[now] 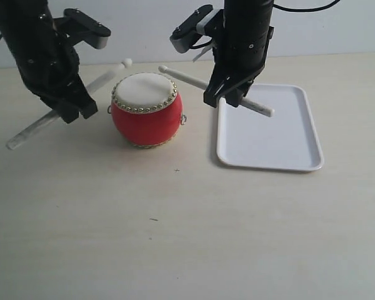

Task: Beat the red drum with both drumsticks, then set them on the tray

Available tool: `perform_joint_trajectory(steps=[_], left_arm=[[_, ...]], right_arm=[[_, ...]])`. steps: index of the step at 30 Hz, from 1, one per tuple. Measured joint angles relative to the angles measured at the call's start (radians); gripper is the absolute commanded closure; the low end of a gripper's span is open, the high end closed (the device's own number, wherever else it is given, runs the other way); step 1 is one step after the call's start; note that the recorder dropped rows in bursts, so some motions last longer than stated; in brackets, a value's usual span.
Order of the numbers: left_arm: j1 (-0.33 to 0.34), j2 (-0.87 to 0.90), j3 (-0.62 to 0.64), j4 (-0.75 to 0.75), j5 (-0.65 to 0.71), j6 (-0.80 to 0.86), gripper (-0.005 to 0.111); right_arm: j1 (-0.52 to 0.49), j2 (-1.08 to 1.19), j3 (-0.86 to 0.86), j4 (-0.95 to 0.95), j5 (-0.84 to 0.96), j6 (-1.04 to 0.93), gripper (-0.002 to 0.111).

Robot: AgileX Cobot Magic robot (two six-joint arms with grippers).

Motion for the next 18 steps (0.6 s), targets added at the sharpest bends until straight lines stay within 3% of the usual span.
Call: perform_joint_trajectory(steps=[8, 18], left_arm=[[-0.009, 0.121, -0.126, 0.046, 0.068, -0.004, 0.107], [-0.009, 0.123, -0.158, 0.061, 0.076, -0.004, 0.107]], right_arm=[[0.0, 0.0, 0.0, -0.052, 0.0, 0.0, 0.108], [0.0, 0.0, 0.0, -0.058, 0.0, 0.0, 0.108]])
